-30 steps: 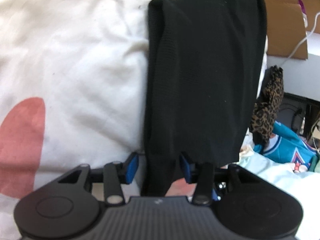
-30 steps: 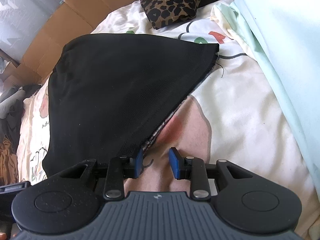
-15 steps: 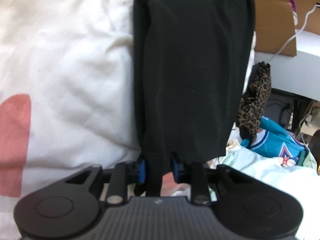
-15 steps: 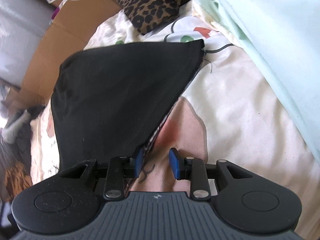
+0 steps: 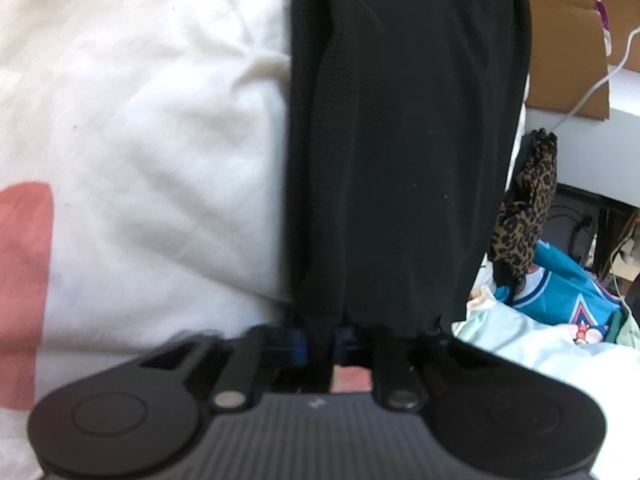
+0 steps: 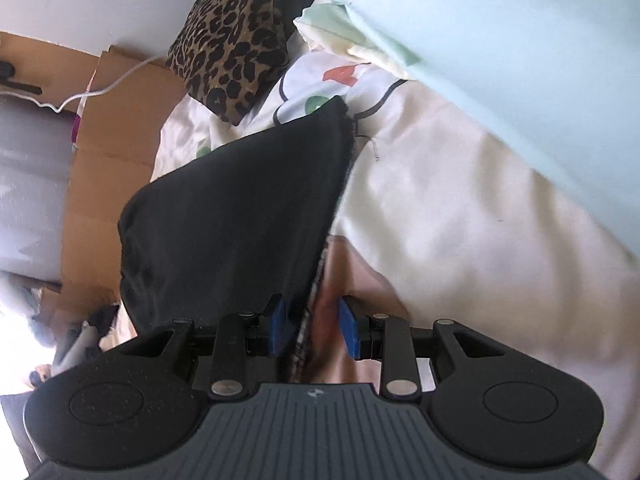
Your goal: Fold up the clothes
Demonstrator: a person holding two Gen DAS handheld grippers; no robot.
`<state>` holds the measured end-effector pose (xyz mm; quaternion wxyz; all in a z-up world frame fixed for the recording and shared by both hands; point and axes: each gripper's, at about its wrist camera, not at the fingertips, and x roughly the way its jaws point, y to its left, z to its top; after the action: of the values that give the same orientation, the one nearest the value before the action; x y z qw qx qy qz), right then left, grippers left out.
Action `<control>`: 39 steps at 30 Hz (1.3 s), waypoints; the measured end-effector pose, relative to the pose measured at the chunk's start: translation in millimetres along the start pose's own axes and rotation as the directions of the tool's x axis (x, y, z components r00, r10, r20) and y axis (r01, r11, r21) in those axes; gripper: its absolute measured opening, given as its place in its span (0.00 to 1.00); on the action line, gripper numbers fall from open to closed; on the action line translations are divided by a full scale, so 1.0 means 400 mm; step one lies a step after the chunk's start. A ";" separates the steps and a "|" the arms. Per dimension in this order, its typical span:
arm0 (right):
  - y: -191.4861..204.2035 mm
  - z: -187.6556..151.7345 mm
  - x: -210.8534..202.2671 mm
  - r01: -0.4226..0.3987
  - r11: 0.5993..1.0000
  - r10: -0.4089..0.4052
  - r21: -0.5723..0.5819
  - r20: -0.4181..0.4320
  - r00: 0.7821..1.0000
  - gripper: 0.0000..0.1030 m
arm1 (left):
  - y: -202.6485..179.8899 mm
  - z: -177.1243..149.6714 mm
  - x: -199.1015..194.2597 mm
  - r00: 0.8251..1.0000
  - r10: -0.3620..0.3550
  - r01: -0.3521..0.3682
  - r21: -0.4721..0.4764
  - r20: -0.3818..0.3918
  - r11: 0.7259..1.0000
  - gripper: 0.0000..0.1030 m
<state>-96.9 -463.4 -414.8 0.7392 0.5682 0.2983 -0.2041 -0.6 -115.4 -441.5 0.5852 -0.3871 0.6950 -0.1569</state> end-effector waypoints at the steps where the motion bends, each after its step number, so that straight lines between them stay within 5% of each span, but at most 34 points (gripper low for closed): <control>1: 0.004 0.003 0.005 0.001 1.000 -0.001 0.001 0.006 1.000 0.36 | -0.007 -0.001 -0.004 1.000 0.001 -0.001 0.010 0.000 1.000 0.08; 11: -0.018 0.072 0.037 -0.018 0.994 0.009 0.111 0.076 0.997 0.35 | 0.005 -0.027 -0.094 0.999 -0.045 0.046 0.040 -0.018 0.998 0.06; 18: -0.012 0.099 0.063 -0.042 0.992 0.029 0.123 0.109 0.994 0.35 | 0.039 -0.017 -0.074 1.000 -0.001 0.001 0.029 -0.018 1.000 0.07; 21: -0.013 0.112 0.068 -0.048 0.991 0.033 0.125 0.117 0.993 0.35 | 0.128 -0.015 -0.164 1.000 0.020 -0.019 0.022 -0.021 1.000 0.18; 27: -0.009 0.125 0.073 -0.045 0.991 0.029 0.123 0.132 0.991 0.35 | 0.140 -0.016 -0.167 1.000 0.027 -0.027 0.042 -0.009 0.999 0.33; 30: -0.009 0.132 0.075 -0.058 0.990 0.040 0.125 0.143 0.989 0.35 | 0.154 -0.020 -0.176 1.000 0.021 -0.021 0.036 -0.001 0.999 0.27; 32: -0.006 0.135 0.077 -0.061 0.991 0.042 0.123 0.148 0.988 0.35 | 0.167 -0.024 -0.186 1.000 0.018 -0.018 0.028 0.005 0.999 0.07; 34: -0.004 0.137 0.079 -0.054 0.991 0.037 0.120 0.143 0.989 0.22 | 0.173 -0.027 -0.201 1.000 0.018 -0.019 0.035 0.007 0.999 0.07; 35: -0.002 0.138 0.080 -0.048 0.992 0.031 0.117 0.138 0.990 0.03 | 0.170 -0.029 -0.210 1.000 0.024 -0.024 0.050 0.007 0.998 0.06; 39: 0.005 0.141 0.065 -0.053 0.993 0.040 0.107 0.121 0.992 0.02 | 0.144 -0.027 -0.261 0.999 0.049 -0.048 0.128 -0.002 0.991 0.05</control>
<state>-64.6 -516.1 -420.6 0.7278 0.6017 0.2287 -0.2365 -29.7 -5.2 -405.1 0.6107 -0.3316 0.6942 -0.1876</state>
